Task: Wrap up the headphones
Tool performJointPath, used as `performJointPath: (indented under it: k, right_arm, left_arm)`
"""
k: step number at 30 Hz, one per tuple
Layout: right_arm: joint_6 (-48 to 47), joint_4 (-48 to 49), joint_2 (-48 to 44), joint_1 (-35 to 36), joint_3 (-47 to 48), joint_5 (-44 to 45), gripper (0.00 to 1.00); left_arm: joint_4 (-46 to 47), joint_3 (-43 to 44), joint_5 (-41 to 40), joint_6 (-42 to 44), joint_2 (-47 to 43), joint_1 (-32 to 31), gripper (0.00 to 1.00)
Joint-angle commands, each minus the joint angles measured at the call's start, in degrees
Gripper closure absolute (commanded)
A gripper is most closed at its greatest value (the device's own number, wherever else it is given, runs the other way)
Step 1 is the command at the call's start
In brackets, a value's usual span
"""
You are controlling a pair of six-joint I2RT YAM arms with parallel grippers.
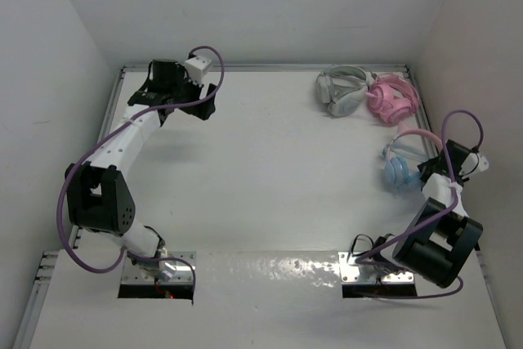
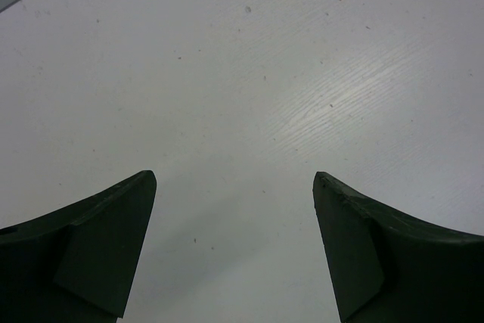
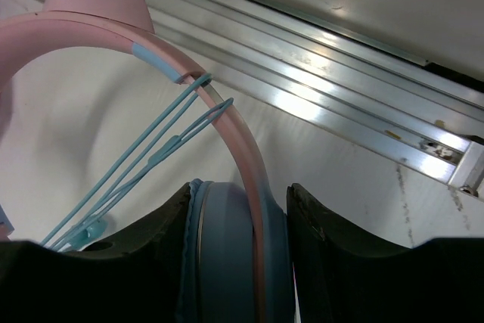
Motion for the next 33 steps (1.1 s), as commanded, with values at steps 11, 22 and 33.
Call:
performJointPath:
  k: [11, 22, 33]
  right_arm:
    - [4.08, 5.55, -1.83, 0.50, -1.75, -0.75, 1.00]
    - [3.73, 6.61, -1.65, 2.78, -3.51, 0.30, 1.00]
    - [3.73, 7.05, 2.56, 11.66, -1.84, 3.11, 1.00]
  left_arm:
    - [2.18, -0.27, 1.27, 0.73, 0.05, 0.74, 0.18]
    - [2.27, -0.18, 1.53, 0.46, 0.48, 0.74, 0.18]
    - [2.18, -0.27, 1.44, 0.64, 0.66, 0.83, 0.18]
